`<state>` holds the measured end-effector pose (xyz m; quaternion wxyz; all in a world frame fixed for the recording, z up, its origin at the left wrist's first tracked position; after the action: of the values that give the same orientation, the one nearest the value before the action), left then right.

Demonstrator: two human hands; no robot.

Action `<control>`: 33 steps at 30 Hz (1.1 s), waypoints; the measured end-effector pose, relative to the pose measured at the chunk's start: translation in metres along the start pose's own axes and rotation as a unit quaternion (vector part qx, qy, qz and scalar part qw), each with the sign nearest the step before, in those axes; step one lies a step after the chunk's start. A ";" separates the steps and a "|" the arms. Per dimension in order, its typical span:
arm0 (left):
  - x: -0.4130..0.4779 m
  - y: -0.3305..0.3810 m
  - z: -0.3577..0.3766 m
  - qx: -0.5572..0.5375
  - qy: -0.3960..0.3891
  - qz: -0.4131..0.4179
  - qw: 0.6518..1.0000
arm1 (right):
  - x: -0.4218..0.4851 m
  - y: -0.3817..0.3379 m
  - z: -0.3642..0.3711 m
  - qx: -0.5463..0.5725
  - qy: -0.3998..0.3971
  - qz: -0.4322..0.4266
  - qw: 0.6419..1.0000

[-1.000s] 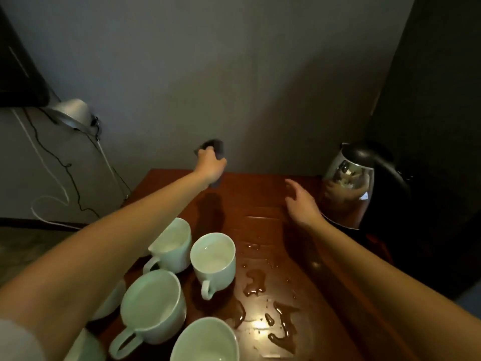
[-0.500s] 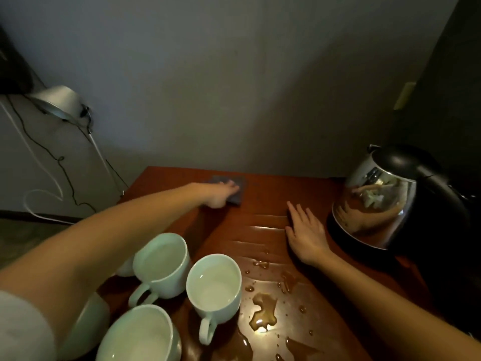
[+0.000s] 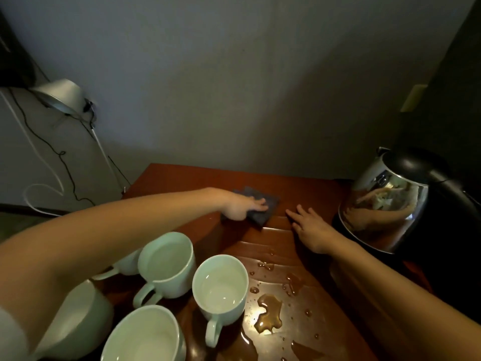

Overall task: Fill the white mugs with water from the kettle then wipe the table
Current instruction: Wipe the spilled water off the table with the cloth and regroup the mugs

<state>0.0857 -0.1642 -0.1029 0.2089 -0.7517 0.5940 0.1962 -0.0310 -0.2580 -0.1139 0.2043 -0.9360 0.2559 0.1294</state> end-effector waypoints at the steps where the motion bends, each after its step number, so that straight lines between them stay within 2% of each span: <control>1: -0.007 -0.024 0.001 0.000 0.001 -0.040 0.999 | 0.000 0.000 -0.002 0.008 -0.006 0.001 1.000; 3: -0.027 -0.078 0.009 -0.012 0.005 -0.138 0.990 | -0.001 0.000 -0.003 0.018 -0.016 0.003 1.000; 6: -0.072 -0.154 0.036 -0.037 -0.019 -0.286 0.957 | 0.000 -0.002 -0.002 0.011 -0.020 0.006 1.000; 9: -0.099 -0.178 0.046 -0.073 -0.021 -0.352 0.933 | 0.000 -0.004 -0.001 0.001 -0.020 0.009 1.000; 12: -0.086 -0.154 0.034 -0.097 -0.002 -0.303 0.948 | -0.001 -0.005 -0.001 0.006 -0.014 0.015 1.000; 14: -0.068 -0.120 0.024 -0.107 0.006 -0.228 0.968 | -0.003 -0.005 -0.001 0.005 -0.014 0.017 1.000; 16: -0.049 -0.069 0.023 -0.105 -0.016 -0.114 0.988 | -0.004 -0.006 -0.001 0.008 -0.008 0.017 1.000; 18: -0.041 -0.026 0.031 -0.095 -0.067 -0.007 0.993 | -0.004 -0.005 -0.003 0.012 0.000 0.018 1.000; 19: -0.043 -0.018 0.035 -0.099 -0.081 0.027 0.991 | -0.005 -0.004 -0.004 0.012 0.000 0.017 1.000; 21: -0.057 -0.033 0.042 -0.118 -0.090 0.043 0.988 | -0.005 -0.003 -0.004 0.013 -0.005 0.013 1.000; 24: -0.088 -0.087 0.050 -0.201 -0.085 -0.028 0.975 | -0.006 -0.002 -0.004 0.021 -0.003 0.008 1.000; 26: -0.107 -0.134 0.064 -0.248 -0.062 -0.129 0.958 | -0.007 -0.003 -0.002 0.026 0.001 0.005 1.000; 27: -0.117 -0.159 0.073 -0.285 -0.049 -0.192 0.938 | -0.007 -0.004 -0.002 0.027 0.001 0.005 1.000; 29: -0.129 -0.198 0.089 -0.281 -0.036 -0.297 0.912 | -0.007 -0.005 -0.001 0.027 0.003 0.007 1.000; 30: -0.130 -0.207 0.089 -0.235 -0.037 -0.310 0.921 | -0.006 -0.006 -0.001 0.027 0.004 0.009 1.000; 33: -0.109 -0.206 0.080 -0.225 -0.009 -0.311 0.923 | -0.006 -0.008 0.000 0.028 0.007 0.019 0.999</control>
<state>0.2589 0.0104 -0.0944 0.0902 -0.9240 0.2689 0.2564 -0.0317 -0.2497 -0.1091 0.2257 -0.9260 0.2782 0.1192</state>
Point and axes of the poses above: each hand's wrist, its own x-axis towards the middle knuckle, its own z-axis out of the palm, y = z × x, the point moved 8 cm from there along x, towards the middle knuckle, and after that the axes turned 7 degrees about x, right-handed, at the moved point
